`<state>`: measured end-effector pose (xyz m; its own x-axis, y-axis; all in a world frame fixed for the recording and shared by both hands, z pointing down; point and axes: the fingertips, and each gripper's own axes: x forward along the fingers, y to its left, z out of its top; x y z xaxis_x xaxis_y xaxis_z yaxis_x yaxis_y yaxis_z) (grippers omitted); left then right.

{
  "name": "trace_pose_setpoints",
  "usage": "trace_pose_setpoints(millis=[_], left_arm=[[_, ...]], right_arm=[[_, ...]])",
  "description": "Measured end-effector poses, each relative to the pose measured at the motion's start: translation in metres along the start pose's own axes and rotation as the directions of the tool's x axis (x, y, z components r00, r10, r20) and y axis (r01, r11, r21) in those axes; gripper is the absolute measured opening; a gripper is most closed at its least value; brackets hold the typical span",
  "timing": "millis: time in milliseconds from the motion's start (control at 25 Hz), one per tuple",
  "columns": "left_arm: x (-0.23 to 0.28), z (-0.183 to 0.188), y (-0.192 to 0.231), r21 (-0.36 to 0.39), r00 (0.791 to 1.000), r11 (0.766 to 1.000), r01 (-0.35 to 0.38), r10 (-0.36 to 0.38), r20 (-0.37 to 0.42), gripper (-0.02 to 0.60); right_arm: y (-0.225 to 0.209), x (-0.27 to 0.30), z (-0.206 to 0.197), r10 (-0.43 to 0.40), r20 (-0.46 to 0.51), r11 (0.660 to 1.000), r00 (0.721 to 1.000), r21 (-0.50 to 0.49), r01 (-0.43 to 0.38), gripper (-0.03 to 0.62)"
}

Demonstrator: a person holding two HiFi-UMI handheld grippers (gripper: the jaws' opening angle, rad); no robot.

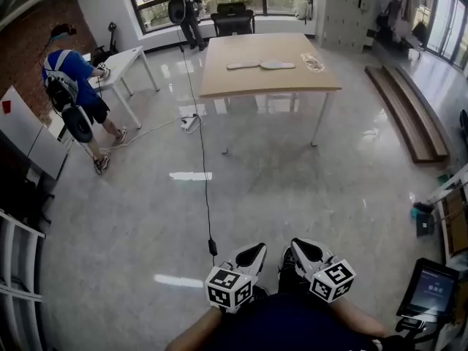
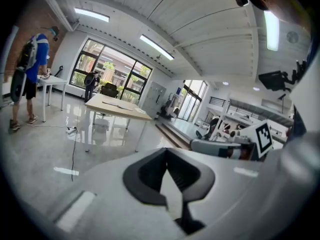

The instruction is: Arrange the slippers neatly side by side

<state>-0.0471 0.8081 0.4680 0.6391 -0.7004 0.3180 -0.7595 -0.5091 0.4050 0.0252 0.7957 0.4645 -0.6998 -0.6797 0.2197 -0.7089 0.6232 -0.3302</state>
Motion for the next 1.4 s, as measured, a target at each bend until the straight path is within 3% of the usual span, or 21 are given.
trace_pose_setpoints(millis=[280, 520, 1040, 1400], left_arm=[[0.035, 0.029, 0.031, 0.009, 0.997, 0.997, -0.078, 0.078, -0.002, 0.002], [0.095, 0.061, 0.042, 0.020, 0.996, 0.996, -0.088, 0.088, -0.007, 0.002], [0.196, 0.104, 0.043, 0.047, 0.997, 0.997, -0.069, 0.070, -0.026, 0.002], [0.229, 0.112, 0.093, -0.015, 0.994, 0.996, -0.088, 0.086, -0.073, 0.002]], right_arm=[[-0.036, 0.047, 0.025, 0.078, 0.009, 0.997, 0.997, 0.027, -0.079, 0.011], [-0.087, 0.080, 0.050, 0.114, 0.000, 0.993, 0.994, 0.038, -0.114, 0.011], [-0.193, 0.101, 0.092, 0.063, 0.003, 0.997, 0.998, 0.048, -0.063, 0.011], [-0.219, 0.152, 0.085, 0.075, -0.058, 0.994, 0.995, 0.082, -0.070, 0.011]])
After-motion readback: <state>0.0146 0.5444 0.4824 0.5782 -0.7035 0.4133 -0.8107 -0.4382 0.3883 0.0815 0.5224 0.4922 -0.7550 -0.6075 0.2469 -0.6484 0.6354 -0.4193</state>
